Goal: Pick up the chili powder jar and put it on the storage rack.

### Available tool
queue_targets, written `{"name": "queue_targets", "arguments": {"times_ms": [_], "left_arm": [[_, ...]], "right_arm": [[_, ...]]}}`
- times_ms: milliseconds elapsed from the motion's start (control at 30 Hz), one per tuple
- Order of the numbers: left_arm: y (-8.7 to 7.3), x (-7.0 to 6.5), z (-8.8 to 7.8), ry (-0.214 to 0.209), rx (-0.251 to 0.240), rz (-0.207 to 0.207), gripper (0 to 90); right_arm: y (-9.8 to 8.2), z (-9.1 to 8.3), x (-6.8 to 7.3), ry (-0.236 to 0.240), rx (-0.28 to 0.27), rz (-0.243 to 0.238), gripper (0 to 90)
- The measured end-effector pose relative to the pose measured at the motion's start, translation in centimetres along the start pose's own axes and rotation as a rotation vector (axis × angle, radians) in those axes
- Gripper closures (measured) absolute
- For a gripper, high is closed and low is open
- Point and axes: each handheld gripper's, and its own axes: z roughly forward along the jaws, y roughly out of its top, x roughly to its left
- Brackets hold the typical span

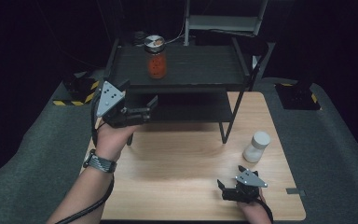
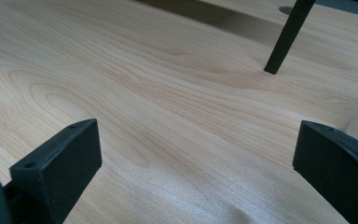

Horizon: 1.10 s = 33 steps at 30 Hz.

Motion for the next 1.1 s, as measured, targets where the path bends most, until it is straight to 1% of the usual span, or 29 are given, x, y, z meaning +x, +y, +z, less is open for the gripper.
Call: {"name": "queue_targets", "arguments": {"times_ms": [367,667,767,900,1100], "left_arm": [[-2.5,-0.6,-1.1,-0.018,0.032,0.005,0.4],[-5.0,-0.6,-2.1,-0.025,0.05,-0.023,0.4],[-5.5,-0.7,-2.3,-0.018,0.062,-0.003,0.4],[-6.7,-1.0,-2.5,-0.021,0.074,-0.002,0.4],[-8.8,-1.1,-2.8,-0.039,0.104,-0.022,0.4]], "right_arm": [[0.0,0.0,0.0,-0.002,0.001,0.001,0.6],[0.0,0.0,0.1,-0.004,-0.001,0.001,0.6],[0.0,0.0,0.1,-0.005,0.001,0.001,0.6],[0.0,0.0,0.2,-0.009,0.0,-0.001,0.6],[0.0,0.0,0.3,-0.01,0.002,-0.009,0.6]]}}
